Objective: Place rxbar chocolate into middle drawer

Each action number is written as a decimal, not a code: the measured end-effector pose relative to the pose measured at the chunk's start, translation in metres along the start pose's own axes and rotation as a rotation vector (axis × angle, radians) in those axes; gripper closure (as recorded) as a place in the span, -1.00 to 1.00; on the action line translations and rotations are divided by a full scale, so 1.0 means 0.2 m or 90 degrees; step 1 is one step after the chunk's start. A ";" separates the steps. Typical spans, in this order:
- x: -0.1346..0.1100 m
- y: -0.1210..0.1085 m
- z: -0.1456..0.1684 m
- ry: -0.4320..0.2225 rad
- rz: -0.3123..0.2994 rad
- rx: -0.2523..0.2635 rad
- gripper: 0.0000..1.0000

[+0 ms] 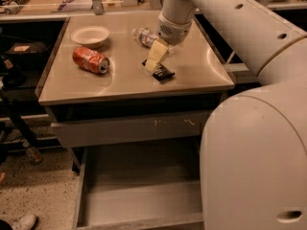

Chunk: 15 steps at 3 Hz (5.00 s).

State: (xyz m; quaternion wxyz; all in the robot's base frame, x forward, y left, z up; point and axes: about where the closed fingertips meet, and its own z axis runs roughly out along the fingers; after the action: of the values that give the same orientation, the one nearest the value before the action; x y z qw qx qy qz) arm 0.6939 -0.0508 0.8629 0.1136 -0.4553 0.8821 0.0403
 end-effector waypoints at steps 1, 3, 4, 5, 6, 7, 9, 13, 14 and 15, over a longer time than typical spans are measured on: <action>0.00 0.02 0.07 0.012 0.002 -0.013 -1.00; -0.06 0.10 0.25 0.036 -0.010 -0.043 -1.00; -0.07 0.10 0.27 0.038 -0.010 -0.043 -1.00; -0.07 0.10 0.27 0.038 -0.010 -0.043 -0.64; -0.07 0.10 0.27 0.038 -0.010 -0.043 -0.17; -0.07 0.10 0.27 0.038 -0.010 -0.043 0.30; -0.07 0.10 0.27 0.038 -0.010 -0.043 1.00; 0.32 0.18 0.11 0.052 0.076 -0.034 1.00; 0.64 0.38 0.08 0.080 0.116 -0.054 1.00; 0.64 0.38 0.08 0.080 0.116 -0.054 1.00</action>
Offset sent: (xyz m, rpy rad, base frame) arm -0.0081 0.0213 -0.0407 -0.0208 0.0937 0.0169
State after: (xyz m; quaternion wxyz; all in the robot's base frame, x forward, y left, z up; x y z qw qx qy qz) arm 0.5634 -0.1061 0.8145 0.0347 -0.3795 0.9227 0.0588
